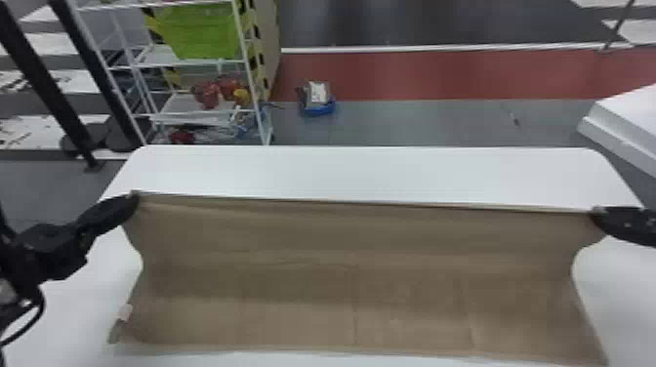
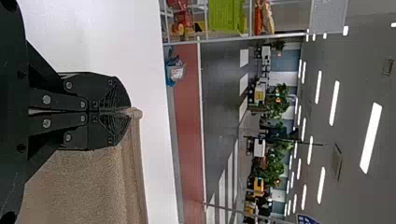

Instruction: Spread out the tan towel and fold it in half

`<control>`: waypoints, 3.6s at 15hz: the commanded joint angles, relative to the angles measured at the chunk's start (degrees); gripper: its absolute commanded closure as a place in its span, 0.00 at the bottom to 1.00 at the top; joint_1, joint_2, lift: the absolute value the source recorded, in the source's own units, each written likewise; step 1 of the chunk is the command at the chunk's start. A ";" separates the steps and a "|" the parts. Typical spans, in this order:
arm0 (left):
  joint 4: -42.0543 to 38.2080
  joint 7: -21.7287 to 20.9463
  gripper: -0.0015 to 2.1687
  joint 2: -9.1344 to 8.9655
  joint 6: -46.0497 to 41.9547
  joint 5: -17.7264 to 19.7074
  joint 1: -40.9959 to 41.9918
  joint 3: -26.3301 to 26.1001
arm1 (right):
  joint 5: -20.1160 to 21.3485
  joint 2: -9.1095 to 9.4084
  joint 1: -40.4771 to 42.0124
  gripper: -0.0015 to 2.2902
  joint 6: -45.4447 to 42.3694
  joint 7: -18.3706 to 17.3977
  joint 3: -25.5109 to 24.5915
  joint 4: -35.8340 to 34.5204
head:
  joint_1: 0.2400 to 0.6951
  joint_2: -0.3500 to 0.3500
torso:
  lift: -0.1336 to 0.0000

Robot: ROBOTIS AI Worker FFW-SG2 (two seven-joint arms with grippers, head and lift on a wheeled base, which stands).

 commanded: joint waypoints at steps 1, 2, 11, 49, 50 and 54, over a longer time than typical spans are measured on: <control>-2.08 -0.98 0.64 -1.50 -4.12 1.56 3.89 1.61 | -3.49 0.08 4.92 0.58 -4.40 0.22 -1.93 -1.29 | 1.00 0.60 | 0.08; -2.69 -1.07 0.64 -1.94 -6.23 2.53 5.92 1.96 | -4.45 0.16 6.33 0.58 -6.16 0.75 -2.72 -1.38 | 1.00 0.59 | 0.08; 0.82 -2.92 0.64 -6.24 -24.34 6.31 14.53 1.70 | -7.00 0.16 14.85 0.58 -18.46 0.83 -1.85 0.82 | 1.00 0.57 | 0.08; 22.97 -8.98 0.12 -3.52 -50.00 15.80 16.55 4.69 | -19.13 -0.36 23.64 0.20 -19.87 1.54 -5.54 3.02 | 1.00 0.61 | 0.08; 21.39 -8.98 0.07 -4.05 -47.36 15.71 16.64 4.69 | -18.78 0.60 23.47 0.20 -18.46 1.54 -4.83 0.56 | 1.00 0.63 | 0.08; 17.52 -12.06 0.05 -4.40 -33.12 17.12 16.20 6.18 | -18.61 3.42 22.76 0.20 -13.36 2.68 -3.60 -4.45 | 1.00 0.70 | 0.08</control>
